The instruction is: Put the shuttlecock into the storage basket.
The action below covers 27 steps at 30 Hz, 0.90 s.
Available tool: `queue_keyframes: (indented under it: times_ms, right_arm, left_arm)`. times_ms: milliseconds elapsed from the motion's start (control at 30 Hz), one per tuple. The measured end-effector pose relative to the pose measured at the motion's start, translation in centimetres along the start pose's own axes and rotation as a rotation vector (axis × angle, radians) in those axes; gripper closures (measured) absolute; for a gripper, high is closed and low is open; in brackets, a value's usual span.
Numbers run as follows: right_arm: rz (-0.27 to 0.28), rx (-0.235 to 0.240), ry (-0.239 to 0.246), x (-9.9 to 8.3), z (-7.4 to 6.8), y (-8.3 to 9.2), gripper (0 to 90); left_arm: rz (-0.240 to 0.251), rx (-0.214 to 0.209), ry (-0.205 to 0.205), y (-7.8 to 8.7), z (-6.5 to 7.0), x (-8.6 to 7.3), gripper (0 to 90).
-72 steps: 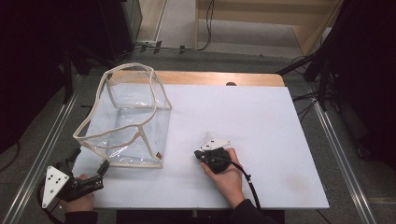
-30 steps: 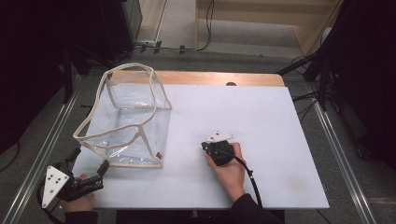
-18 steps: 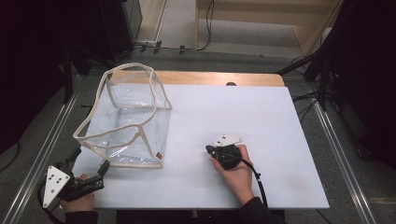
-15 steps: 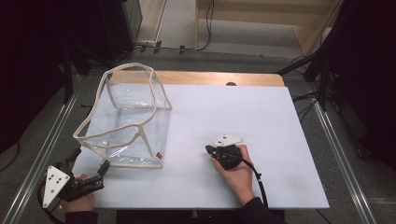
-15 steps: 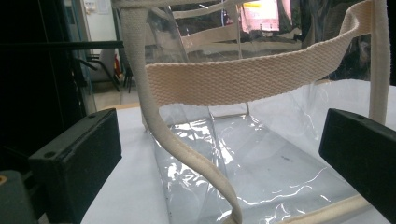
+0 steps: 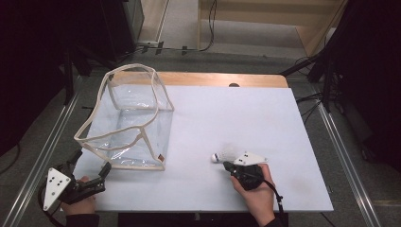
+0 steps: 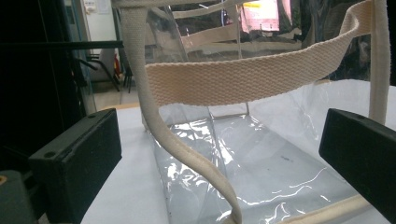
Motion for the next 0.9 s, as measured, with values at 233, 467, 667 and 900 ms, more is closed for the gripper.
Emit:
queue_keyframes:
  times_ms: [233, 467, 667, 900]
  right_arm:
    - [-0.033, -0.054, -0.064, 0.0, 2.4, -1.3, 87.9]
    - [-0.035, -0.064, -0.066, 2.2, 3.3, -3.9, 87.9]
    - [-0.039, -0.062, -0.065, 4.3, 3.4, -6.3, 87.9]
    - [-0.025, -0.016, -0.062, 5.9, 2.3, -8.2, 87.9]
  left_arm:
    - [-0.001, 0.002, -0.001, 0.0, 0.0, 0.0, 0.0]
    - [0.002, 0.001, 0.001, 0.0, 0.0, 0.0, 0.0]
    - [0.005, 0.000, 0.002, 0.1, -0.1, 0.0, 0.0]
    - [0.006, 0.000, 0.004, 0.1, -0.1, 0.0, 0.0]
Point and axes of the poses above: each handheld gripper's, and its own axes: y roughly backward along the jaws, x roughly out of its top, z roughly to its right, the point moved 9 cm from there along -y, roughly forward along the jaws, and after that the axes turned 9 degrees about -x, right-handed, at the moved point
